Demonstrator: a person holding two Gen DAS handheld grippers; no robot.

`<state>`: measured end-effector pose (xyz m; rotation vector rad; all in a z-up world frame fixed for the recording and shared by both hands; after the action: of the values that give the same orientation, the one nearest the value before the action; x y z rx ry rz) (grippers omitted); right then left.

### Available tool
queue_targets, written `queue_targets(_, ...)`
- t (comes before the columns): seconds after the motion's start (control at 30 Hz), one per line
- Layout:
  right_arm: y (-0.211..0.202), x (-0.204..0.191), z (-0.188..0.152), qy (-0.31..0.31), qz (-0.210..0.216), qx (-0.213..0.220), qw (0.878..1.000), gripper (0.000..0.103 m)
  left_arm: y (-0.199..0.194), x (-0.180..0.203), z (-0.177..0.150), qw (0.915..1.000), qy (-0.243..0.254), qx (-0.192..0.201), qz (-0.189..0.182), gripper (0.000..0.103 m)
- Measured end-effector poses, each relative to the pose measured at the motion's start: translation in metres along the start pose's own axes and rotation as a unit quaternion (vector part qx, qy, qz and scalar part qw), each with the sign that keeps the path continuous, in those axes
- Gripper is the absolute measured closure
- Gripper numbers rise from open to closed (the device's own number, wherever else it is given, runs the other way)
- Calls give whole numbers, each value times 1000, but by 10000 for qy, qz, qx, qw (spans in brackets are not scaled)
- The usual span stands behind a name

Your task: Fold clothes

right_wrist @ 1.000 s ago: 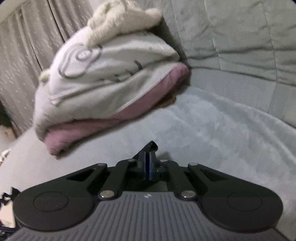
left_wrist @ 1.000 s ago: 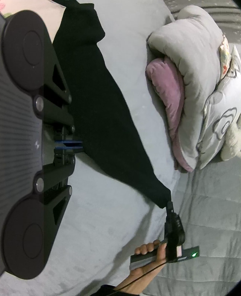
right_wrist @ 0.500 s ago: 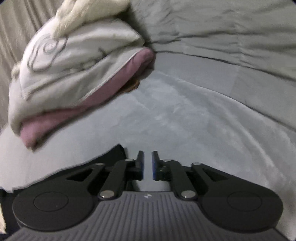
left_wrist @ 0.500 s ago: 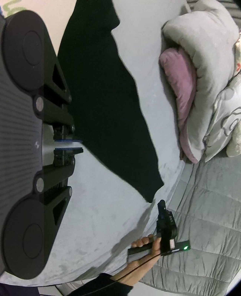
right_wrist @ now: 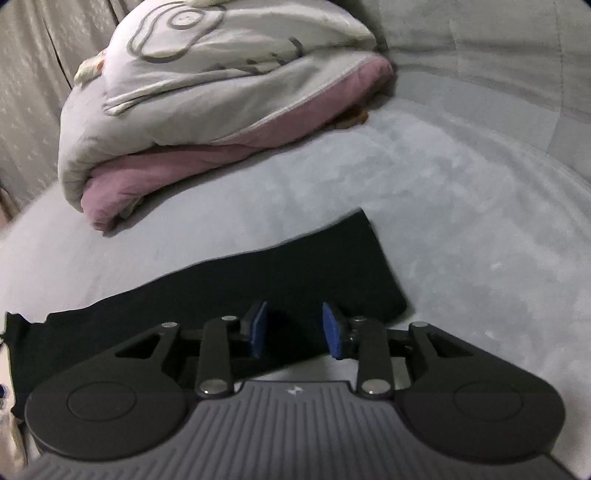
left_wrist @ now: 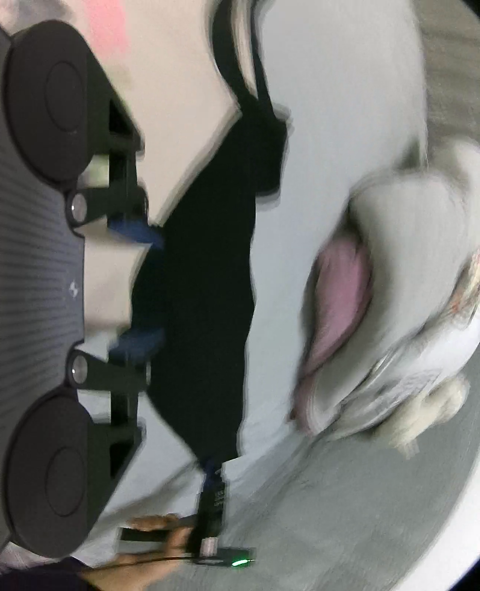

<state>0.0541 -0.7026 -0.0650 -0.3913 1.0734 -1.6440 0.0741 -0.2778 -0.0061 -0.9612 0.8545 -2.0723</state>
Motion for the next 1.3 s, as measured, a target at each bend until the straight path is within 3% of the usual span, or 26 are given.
queue_targets(0.07, -20, -48, -2, -548, 227, 122, 9982, 45, -41, -45, -8, 9988, -353, 218, 256, 28)
queue_targets(0.17, -36, -116, -9, -1092, 477, 60, 9929, 43, -113, -129, -29, 9888, -1188, 633, 645, 20)
queue_targets(0.23, -39, -161, -16, -1238, 730, -59, 9896, 43, -167, -201, -58, 9658, -2316, 1010, 575, 20)
queue_targets(0.33, -44, -254, -35, -1701, 1046, -220, 9796, 43, -216, -282, -99, 9269, -3526, 1248, 318, 20)
queue_targets(0.37, -45, -293, -46, -2012, 1088, -261, 9731, 43, -228, -300, -107, 9201, -3664, 1347, 326, 20)
queue_targets(0.43, -50, -345, -59, -2401, 1184, -329, 9629, 42, -261, -350, -130, 8975, -4045, 1698, 440, 20)
queue_targets(0.47, -52, -372, -66, -2578, 1250, -370, 9574, 42, -269, -363, -136, 8900, -4165, 1805, 428, 20)
queue_targets(0.53, -53, -426, -84, -2825, 1378, -484, 9481, 41, -285, -400, -149, 8670, -4518, 2088, 263, 20)
queue_targets(0.6, -50, -475, -103, -2950, 1493, -609, 9418, 41, -287, -420, -151, 8570, -4693, 2124, 137, 20)
queue_targets(0.87, -18, -616, -176, -3312, 1606, -798, 9264, 41, -291, -485, -138, 8451, -4810, 2321, 235, 20)
queue_targets(0.9, -10, -628, -183, -3367, 1563, -801, 9251, 41, -292, -495, -134, 8466, -4770, 2341, 314, 20)
queue_targets(1.03, 4, -660, -197, -3416, 1628, -776, 9224, 41, -297, -523, -120, 8659, -4352, 2351, 751, 21)
queue_targets(1.13, 6, -672, -199, -3384, 1794, -773, 9205, 41, -283, -532, -113, 8926, -3944, 1944, 999, 24)
queue_targets(1.2, 4, -681, -202, -3299, 1967, -753, 9202, 41, -283, -539, -111, 8972, -3751, 1775, 1510, 34)
queue_targets(1.27, 4, -687, -206, -3217, 2099, -778, 9200, 41, -284, -547, -107, 8930, -3671, 1540, 2100, 41)
queue_targets(1.3, 4, -689, -207, -3179, 2151, -778, 9201, 41, -287, -555, -102, 8867, -3641, 1442, 2459, 41)
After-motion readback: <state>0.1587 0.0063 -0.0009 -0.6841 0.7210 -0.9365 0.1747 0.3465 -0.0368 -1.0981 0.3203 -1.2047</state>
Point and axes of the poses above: each gripper's, at about its wrist camera, not at the fingertips, and y roughly the way its jaws point, x to its right, z to its top, the point moved 10 cm from there along y, roughly the way its jaws point, and after that the axes turned 13 degrees about -x, right-handed, at the moved point
